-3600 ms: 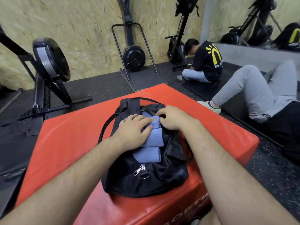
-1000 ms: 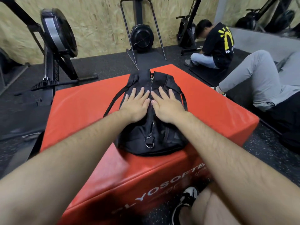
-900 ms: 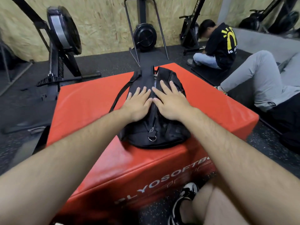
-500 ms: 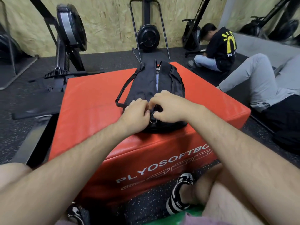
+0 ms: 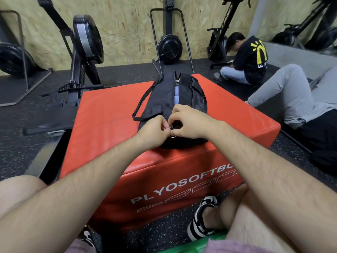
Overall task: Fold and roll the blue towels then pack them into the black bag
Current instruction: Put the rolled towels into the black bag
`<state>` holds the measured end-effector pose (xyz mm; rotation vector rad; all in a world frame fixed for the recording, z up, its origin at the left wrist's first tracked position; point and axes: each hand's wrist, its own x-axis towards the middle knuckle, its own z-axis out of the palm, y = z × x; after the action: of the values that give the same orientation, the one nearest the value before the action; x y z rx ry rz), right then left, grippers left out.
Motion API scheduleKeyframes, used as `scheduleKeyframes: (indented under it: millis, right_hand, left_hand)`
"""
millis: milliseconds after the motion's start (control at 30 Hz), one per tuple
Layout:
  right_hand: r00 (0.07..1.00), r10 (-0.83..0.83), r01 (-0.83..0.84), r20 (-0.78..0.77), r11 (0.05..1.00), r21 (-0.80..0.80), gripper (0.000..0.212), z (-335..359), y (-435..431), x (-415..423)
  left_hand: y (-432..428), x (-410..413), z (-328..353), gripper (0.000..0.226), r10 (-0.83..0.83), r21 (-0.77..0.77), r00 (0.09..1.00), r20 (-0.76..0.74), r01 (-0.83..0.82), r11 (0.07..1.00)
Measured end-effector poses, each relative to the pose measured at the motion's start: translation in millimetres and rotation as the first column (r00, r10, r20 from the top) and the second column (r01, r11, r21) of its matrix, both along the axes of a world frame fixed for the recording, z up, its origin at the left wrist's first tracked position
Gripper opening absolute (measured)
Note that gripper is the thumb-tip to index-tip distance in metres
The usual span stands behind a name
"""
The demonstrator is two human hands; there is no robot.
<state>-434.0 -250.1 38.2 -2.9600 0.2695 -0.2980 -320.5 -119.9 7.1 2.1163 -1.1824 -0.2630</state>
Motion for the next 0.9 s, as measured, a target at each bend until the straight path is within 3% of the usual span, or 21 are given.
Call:
scheduleKeyframes:
  millis: [100, 233, 367, 600, 800, 900]
  right_hand:
    - [0.994, 0.008, -0.009, 0.109, 1.0, 0.004, 0.025, 2.4, -2.0, 0.4]
    - [0.994, -0.011, 0.009, 0.105, 1.0, 0.023, 0.012, 7.8, -2.9, 1.7]
    - [0.983, -0.056, 0.037, 0.177, 0.994, 0.105, 0.016, 3.6, -2.0, 0.6]
    - [0.921, -0.285, 0.121, 0.266, 0.857, 0.501, 0.011, 13.8, -3.7, 1.5]
    - [0.881, -0.322, 0.104, 0.346, 0.846, 0.523, 0.011, 32.9, 5.1, 14.0]
    - [0.873, -0.325, 0.13, 0.363, 0.873, 0.471, 0.014, 47.6, 19.0, 35.7]
  left_hand:
    - [0.7, -3.5, 11.4, 0.005, 0.048, -0.076, 0.998, -0.046, -0.051, 0.996]
    - [1.3, -5.7, 19.8, 0.004, 0.069, -0.159, 0.987, -0.148, -0.092, 0.983]
    - [-1.9, -8.4, 16.8, 0.007, 0.085, -0.265, 0.963, -0.254, -0.153, 0.952]
    - [-21.7, -5.4, -0.4, 0.031, 0.134, -0.291, 0.991, -0.021, -0.135, 0.947]
    - [-19.7, -10.1, 24.1, 0.032, 0.183, -0.415, 0.982, 0.034, -0.153, 0.897]
    - [-9.4, 10.8, 35.7, 0.015, 0.205, -0.398, 0.978, 0.029, -0.177, 0.9]
